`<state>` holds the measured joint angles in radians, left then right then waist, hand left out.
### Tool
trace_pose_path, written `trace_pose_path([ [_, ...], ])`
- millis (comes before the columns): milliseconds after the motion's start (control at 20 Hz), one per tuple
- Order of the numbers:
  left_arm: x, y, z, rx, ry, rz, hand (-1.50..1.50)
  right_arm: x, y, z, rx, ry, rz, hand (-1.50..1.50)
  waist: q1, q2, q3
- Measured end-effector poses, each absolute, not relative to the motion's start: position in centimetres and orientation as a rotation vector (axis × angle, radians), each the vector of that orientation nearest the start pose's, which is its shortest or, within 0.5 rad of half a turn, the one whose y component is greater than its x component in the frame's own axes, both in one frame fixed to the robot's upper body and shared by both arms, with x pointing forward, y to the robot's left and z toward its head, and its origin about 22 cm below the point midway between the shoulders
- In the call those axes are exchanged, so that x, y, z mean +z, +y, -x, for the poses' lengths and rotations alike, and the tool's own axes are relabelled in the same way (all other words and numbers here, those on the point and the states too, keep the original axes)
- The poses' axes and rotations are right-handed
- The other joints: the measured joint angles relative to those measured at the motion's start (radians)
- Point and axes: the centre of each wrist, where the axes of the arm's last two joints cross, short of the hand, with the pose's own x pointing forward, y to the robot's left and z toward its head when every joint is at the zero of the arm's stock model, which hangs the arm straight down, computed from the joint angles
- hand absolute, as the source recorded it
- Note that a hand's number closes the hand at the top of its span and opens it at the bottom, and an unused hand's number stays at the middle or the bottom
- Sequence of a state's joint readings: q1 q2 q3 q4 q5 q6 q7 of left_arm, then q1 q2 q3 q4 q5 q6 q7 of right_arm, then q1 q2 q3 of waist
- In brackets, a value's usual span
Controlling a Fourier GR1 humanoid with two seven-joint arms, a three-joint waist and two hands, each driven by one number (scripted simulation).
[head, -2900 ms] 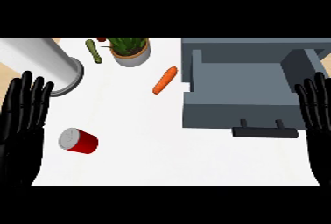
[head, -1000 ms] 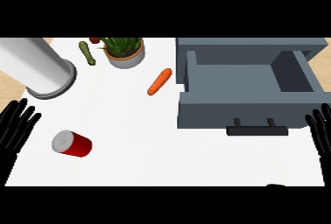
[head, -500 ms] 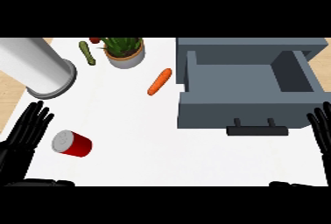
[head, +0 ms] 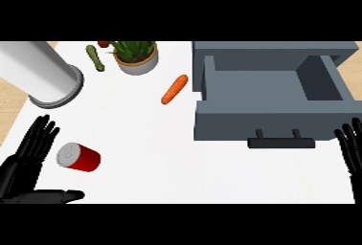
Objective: Pick up the can, place it into the drawer and close the drawer
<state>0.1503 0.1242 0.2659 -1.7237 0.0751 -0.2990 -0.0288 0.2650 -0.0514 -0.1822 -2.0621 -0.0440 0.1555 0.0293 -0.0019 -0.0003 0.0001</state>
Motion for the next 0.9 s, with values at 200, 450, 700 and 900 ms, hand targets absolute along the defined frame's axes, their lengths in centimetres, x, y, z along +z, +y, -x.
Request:
trace_pose_path([
  [200, 0.7, 34.2, -19.1, -0.065, -1.614, -0.099, -1.5, 7.4, -30.4, -16.3, 0.018, -1.782, 0.174, -1.5, 0.0, 0.0, 0.0],
  [450, -1.6, 35.3, -19.2, -0.063, -1.591, -0.109, -1.5, 7.4, -30.1, -17.0, 0.025, -1.783, 0.174, -1.5, 0.001, 0.0, 0.0],
  [700, -3.0, 35.7, -19.2, -0.072, -1.579, -0.117, -1.5, 7.8, -30.3, -16.5, 0.017, -1.787, 0.18, -1.5, 0.0, 0.0, 0.0],
  [900, -4.5, 36.5, -19.1, -0.07, -1.573, -0.113, -1.5, 7.8, -30.0, -16.8, 0.012, -1.788, 0.179, -1.5, 0.0, 0.0, 0.0],
])
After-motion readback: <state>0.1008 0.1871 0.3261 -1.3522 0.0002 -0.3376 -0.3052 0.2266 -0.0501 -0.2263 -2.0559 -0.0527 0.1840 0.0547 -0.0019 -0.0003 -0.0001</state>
